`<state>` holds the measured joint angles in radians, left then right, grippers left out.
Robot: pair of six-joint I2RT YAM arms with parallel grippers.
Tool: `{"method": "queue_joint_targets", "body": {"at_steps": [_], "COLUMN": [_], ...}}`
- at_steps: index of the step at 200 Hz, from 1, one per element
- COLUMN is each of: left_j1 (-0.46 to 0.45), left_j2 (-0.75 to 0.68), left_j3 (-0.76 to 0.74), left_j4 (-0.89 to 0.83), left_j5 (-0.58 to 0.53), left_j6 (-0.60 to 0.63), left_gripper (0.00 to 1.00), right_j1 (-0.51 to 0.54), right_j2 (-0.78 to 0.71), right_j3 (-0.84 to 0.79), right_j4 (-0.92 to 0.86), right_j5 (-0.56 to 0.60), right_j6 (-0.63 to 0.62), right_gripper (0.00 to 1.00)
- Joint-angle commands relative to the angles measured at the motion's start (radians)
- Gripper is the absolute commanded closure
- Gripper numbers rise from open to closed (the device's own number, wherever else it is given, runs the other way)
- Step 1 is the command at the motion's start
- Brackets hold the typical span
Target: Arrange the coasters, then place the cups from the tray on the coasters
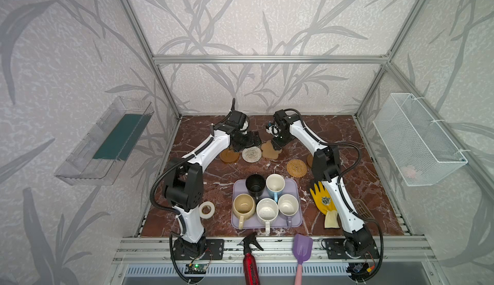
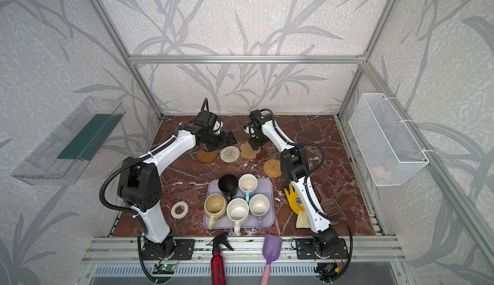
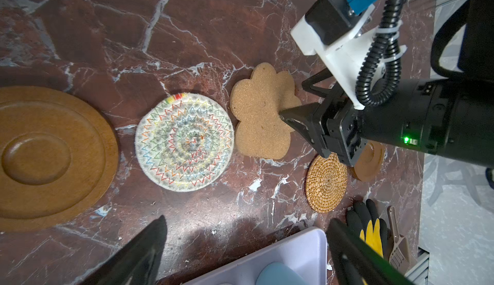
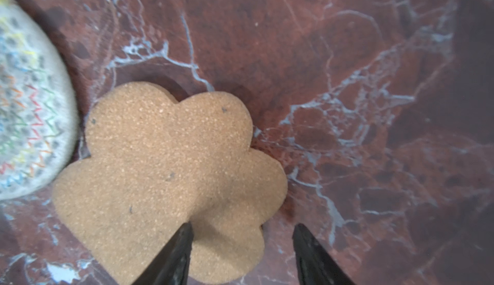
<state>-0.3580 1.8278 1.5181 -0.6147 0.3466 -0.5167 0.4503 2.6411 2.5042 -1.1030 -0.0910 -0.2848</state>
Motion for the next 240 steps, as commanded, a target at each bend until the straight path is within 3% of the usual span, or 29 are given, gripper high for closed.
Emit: {"method": "queue_joint_targets", "body": {"at_steps": [1, 54, 88, 105, 119, 123, 158, 210, 240], "left_j1": [0.004, 0.004, 0.003, -0.001, -0.007, -0.008, -0.036, -0.123, -0.193], "left_j2": [-0.046, -0.048, -0.06, -0.083, -0.11, -0.117, -0.183, -0.273, -0.289], "left_j3": [-0.017, -0.017, 0.003, 0.008, 0.006, 0.005, 0.004, -0.045, -0.083], "left_j4": [0.0, 0.004, 0.001, -0.002, -0.001, -0.001, -0.024, 0.015, 0.022], "left_j5": [0.001, 0.005, 0.015, 0.022, 0.027, 0.03, 0.069, 0.177, 0.164], "left_j6": [-0.005, -0.007, -0.013, -0.012, -0.012, -0.011, -0.009, -0.021, -0.025], "left_gripper": [0.04, 0.04, 0.04, 0.04, 0.03, 0.03, 0.01, 0.01, 0.01], "right_j1": [-0.009, -0.007, -0.002, 0.006, 0.014, 0.015, 0.02, 0.039, 0.039], "right_j2": [-0.071, -0.081, -0.162, -0.221, -0.283, -0.305, -0.531, -0.922, -1.097], "right_j3": [-0.019, 0.023, 0.014, -0.014, -0.06, -0.08, -0.345, -0.873, -1.128], "right_j4": [-0.013, -0.023, -0.019, -0.029, -0.032, -0.029, 0.044, 0.276, 0.383], "right_j5": [0.007, -0.036, -0.037, -0.01, 0.027, 0.039, 0.05, 0.033, 0.025], "right_j6": [-0.018, 0.0, 0.049, 0.072, 0.097, 0.107, 0.181, 0.323, 0.428], "right_gripper": [0.39, 0.36, 0.32, 0.23, 0.06, 0.0, 0.01, 0.01, 0.01]}}
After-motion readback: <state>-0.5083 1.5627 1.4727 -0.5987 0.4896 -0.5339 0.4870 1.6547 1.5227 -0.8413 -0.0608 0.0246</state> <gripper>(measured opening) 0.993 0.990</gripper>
